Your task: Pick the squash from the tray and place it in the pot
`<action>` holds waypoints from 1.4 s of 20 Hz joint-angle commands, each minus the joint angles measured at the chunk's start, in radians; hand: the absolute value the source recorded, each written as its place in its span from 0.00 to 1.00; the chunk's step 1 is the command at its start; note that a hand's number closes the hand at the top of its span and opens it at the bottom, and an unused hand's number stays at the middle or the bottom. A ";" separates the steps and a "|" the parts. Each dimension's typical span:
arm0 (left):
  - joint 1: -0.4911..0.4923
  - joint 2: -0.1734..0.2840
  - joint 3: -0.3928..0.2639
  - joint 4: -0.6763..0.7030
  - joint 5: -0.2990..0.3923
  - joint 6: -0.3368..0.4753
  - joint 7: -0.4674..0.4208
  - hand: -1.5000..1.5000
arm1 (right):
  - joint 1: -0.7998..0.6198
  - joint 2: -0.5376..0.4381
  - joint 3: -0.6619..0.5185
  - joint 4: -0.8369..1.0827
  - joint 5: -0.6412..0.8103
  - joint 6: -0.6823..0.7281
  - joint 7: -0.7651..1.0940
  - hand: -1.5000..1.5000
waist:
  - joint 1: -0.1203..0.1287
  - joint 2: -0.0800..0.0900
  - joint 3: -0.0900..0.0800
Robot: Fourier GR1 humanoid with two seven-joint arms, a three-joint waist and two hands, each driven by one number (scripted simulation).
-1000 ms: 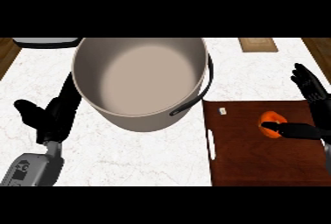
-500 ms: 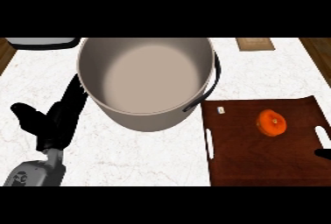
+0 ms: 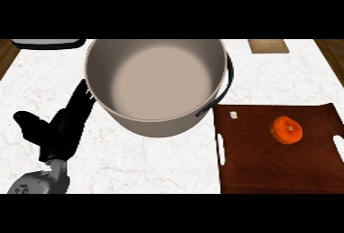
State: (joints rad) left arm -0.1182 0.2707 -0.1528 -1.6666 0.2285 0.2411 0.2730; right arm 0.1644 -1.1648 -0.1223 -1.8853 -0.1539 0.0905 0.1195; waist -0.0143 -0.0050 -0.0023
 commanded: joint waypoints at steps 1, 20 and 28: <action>0.011 -0.029 -0.042 -0.067 -0.034 0.030 0.043 0.50 | -0.011 -0.042 -0.010 -0.070 -0.035 0.075 0.197 0.00 | 0.011 0.002 0.001; -0.053 -0.043 0.052 -0.007 -0.046 -0.046 0.066 0.50 | -0.154 0.187 0.210 -0.020 0.221 0.236 0.477 0.00 | 0.006 0.003 0.002; 0.009 -0.088 0.027 -0.101 -0.090 -0.037 0.109 0.50 | -0.241 0.362 0.174 -0.022 0.317 0.241 0.526 0.00 | 0.014 0.003 0.002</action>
State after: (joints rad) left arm -0.1329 0.1940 -0.1178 -1.7023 0.1506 0.1964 0.3325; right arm -0.0691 -0.8538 0.0787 -1.8434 0.1464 0.3170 0.5956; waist 0.0012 -0.0001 0.0002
